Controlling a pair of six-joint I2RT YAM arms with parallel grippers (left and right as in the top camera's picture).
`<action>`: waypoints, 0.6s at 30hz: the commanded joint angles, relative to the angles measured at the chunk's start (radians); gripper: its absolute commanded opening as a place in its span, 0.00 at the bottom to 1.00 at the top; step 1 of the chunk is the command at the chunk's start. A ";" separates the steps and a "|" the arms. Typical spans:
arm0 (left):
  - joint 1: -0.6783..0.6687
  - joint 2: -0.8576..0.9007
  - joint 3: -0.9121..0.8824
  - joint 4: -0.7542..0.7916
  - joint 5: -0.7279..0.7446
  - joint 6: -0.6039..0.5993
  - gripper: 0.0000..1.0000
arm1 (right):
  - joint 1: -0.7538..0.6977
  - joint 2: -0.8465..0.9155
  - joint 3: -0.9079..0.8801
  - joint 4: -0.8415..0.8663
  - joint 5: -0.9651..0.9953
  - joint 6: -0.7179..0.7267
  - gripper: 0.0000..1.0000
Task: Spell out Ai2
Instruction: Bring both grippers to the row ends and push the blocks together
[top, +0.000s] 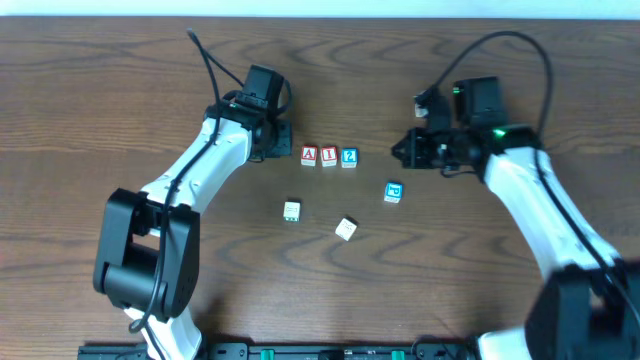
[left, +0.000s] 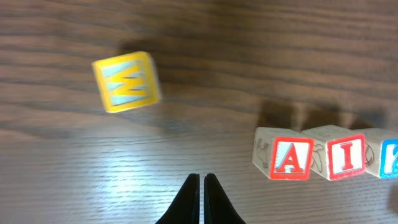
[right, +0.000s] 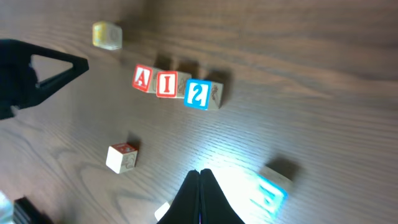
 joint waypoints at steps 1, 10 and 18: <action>0.000 0.053 -0.003 0.009 0.057 0.024 0.05 | 0.025 0.066 0.002 0.050 -0.028 0.086 0.01; 0.002 0.140 -0.003 0.071 0.147 0.005 0.06 | 0.022 0.215 0.002 0.176 -0.134 0.124 0.01; 0.002 0.145 -0.003 0.105 0.147 -0.009 0.06 | 0.010 0.277 0.002 0.212 -0.167 0.127 0.01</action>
